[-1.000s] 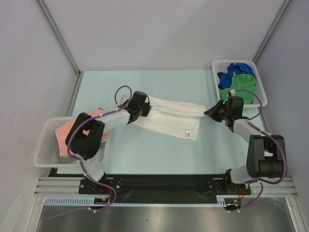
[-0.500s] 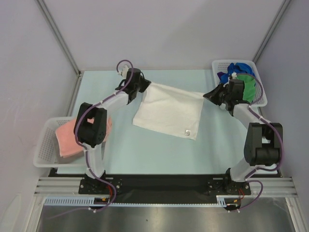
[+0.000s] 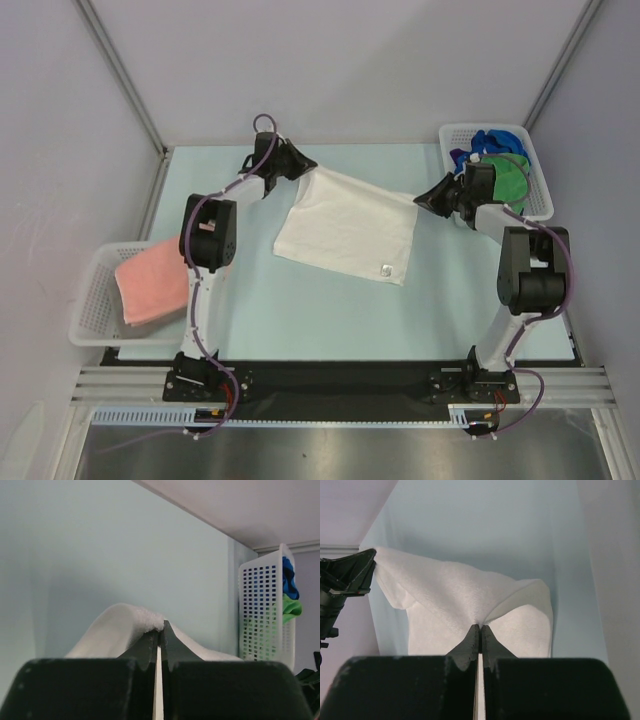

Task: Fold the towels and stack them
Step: Fold the towel

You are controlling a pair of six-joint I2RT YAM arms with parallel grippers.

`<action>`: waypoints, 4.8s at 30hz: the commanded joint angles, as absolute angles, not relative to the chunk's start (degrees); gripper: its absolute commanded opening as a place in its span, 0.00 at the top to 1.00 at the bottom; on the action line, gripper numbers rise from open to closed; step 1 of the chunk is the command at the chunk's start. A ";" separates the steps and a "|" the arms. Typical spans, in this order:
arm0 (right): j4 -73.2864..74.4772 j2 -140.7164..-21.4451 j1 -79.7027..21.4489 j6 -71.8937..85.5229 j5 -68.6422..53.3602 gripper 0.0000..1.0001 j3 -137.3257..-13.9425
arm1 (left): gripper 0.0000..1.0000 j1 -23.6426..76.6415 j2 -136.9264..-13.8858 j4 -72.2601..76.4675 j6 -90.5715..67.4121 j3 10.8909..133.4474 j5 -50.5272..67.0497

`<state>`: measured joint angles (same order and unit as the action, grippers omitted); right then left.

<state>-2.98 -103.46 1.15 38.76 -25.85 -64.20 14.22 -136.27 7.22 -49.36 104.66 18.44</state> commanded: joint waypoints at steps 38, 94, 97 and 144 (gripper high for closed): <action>-6.24 -111.45 1.41 39.38 -27.25 1.00 -73.56 | 0.65 12.92 -133.41 8.35 -46.41 95.97 11.34; -9.49 -73.57 -14.76 33.39 -23.38 1.00 -33.50 | 0.64 12.04 -130.35 25.38 -69.34 78.58 18.99; -11.42 -73.04 -14.85 33.31 -22.94 1.00 -29.19 | 0.65 10.90 -128.76 29.86 -70.74 74.80 18.28; 3.96 -136.22 -18.46 31.64 -17.74 0.41 -107.05 | 0.65 18.72 -86.93 1.67 -42.54 59.15 7.90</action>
